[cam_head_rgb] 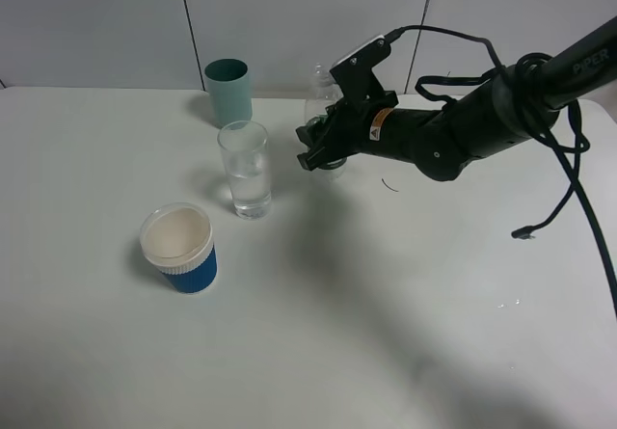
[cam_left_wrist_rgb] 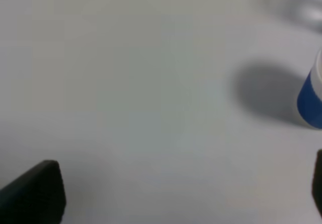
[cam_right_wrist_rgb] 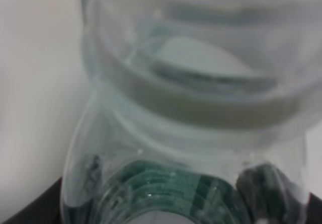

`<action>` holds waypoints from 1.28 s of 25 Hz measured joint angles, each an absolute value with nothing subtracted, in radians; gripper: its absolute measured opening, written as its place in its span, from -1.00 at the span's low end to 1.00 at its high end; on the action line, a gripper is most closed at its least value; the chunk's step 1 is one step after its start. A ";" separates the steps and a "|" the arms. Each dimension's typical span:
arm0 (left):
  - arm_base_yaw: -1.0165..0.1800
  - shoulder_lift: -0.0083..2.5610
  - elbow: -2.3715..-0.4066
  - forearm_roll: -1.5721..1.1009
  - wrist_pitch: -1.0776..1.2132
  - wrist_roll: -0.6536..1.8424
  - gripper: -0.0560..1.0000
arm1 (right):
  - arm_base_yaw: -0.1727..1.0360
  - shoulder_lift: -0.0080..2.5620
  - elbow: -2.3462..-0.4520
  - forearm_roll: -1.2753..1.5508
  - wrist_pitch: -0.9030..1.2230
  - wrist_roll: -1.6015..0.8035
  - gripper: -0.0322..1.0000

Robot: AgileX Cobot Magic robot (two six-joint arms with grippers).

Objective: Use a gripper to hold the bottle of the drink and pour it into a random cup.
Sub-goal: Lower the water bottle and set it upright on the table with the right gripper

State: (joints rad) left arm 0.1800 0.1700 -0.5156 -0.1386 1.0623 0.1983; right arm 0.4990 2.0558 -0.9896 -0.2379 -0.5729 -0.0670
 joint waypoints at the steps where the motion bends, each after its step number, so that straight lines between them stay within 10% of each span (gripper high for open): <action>1: 0.180 0.170 -0.516 -0.139 1.062 0.198 0.99 | 0.499 2.056 -0.990 -0.238 -0.573 -0.062 0.14; 28: 0.180 0.170 -0.516 -0.139 1.062 0.198 0.99 | 0.499 2.078 -0.990 -0.265 -0.570 0.000 0.14; 32: 0.180 0.170 -0.516 -0.139 1.062 0.198 0.99 | 0.499 2.079 -0.990 -0.265 -0.569 0.009 0.38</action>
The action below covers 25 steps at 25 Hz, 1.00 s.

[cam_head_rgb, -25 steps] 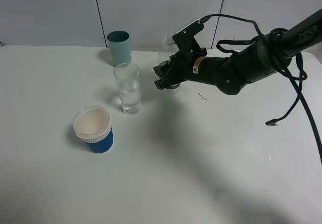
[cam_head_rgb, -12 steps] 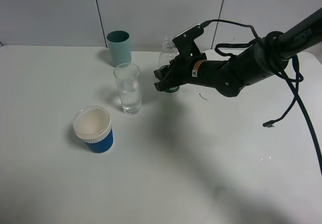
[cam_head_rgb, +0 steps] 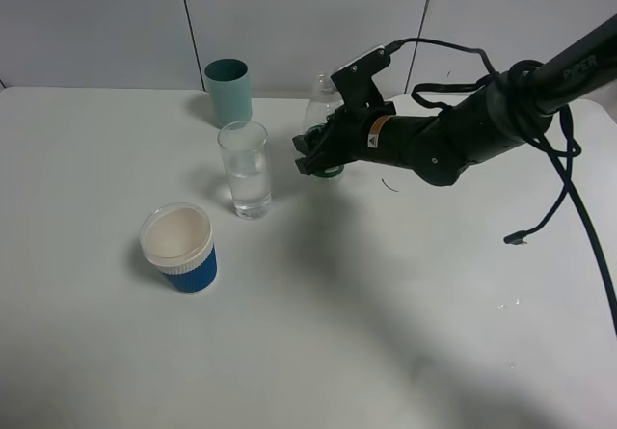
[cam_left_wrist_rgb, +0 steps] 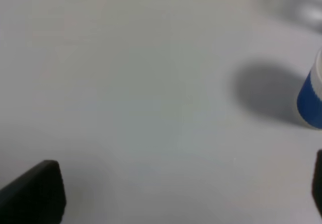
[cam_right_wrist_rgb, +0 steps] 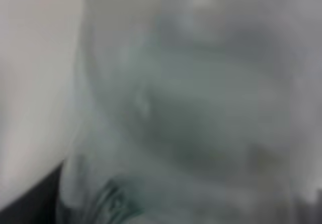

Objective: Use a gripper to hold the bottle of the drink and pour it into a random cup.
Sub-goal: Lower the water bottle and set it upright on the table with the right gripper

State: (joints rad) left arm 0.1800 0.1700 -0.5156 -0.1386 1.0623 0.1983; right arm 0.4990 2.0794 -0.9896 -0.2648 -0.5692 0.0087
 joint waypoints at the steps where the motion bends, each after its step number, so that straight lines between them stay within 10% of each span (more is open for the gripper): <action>1: 0.180 0.170 -0.516 -0.139 1.062 0.198 0.99 | 0.499 2.081 -0.990 -0.265 -0.569 0.013 0.50; 7: 0.180 0.170 -0.516 -0.139 1.062 0.198 0.99 | 0.499 2.082 -0.990 -0.265 -0.569 0.030 0.83; 25: 0.180 0.170 -0.516 -0.139 1.062 0.198 0.99 | 0.499 1.928 -0.989 -0.283 -0.468 0.081 0.85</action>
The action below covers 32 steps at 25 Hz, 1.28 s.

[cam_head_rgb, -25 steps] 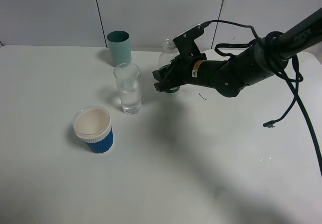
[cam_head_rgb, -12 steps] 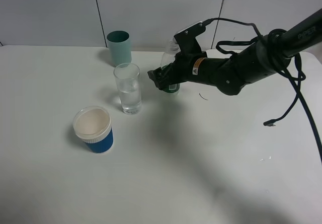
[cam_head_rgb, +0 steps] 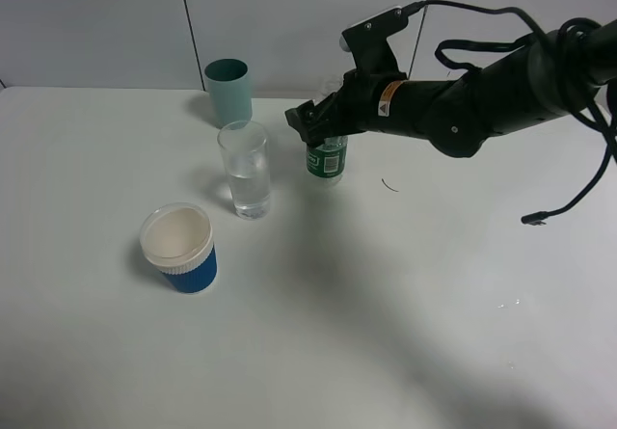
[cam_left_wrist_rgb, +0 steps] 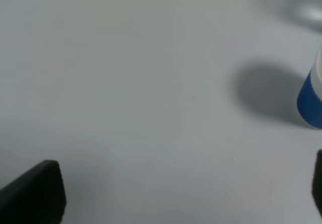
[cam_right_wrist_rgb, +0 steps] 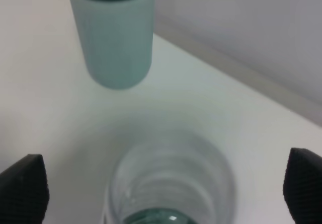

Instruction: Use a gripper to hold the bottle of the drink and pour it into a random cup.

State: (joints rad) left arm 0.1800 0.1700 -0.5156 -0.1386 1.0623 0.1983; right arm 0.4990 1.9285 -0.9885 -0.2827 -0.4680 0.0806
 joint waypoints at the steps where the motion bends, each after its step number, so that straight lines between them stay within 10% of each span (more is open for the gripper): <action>1: 0.180 0.170 -0.516 -0.139 1.062 0.198 0.99 | 0.499 1.917 -0.989 -0.285 -0.464 0.082 0.85; 32: 0.180 0.170 -0.516 -0.139 1.062 0.198 0.99 | 0.353 1.540 -0.988 -0.288 -0.182 0.082 0.86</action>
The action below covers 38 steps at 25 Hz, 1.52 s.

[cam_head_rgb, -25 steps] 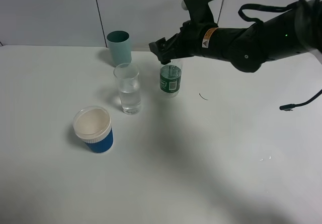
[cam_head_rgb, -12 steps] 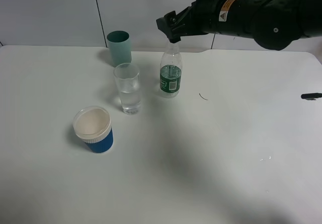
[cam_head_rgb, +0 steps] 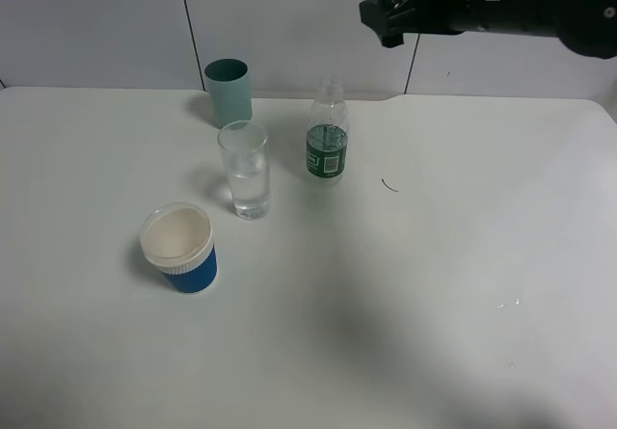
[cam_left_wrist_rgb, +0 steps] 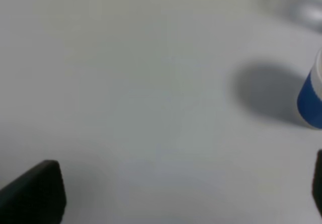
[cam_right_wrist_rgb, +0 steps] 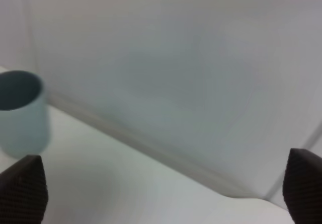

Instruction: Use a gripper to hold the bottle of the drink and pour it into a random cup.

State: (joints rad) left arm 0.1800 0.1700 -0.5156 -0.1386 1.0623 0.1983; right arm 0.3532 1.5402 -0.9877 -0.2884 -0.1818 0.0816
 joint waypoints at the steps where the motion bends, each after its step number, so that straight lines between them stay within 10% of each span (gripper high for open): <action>1: 0.180 0.170 -0.516 -0.139 1.062 0.198 0.99 | 0.335 1.529 -0.988 -0.288 -0.170 0.082 0.86; 15: 0.180 0.170 -0.516 -0.139 1.062 0.198 0.99 | 0.128 1.249 -0.988 -0.280 0.081 0.082 0.86; 38: 0.180 0.170 -0.516 -0.139 1.062 0.198 0.99 | 0.119 0.739 -0.839 -0.261 0.371 0.074 0.86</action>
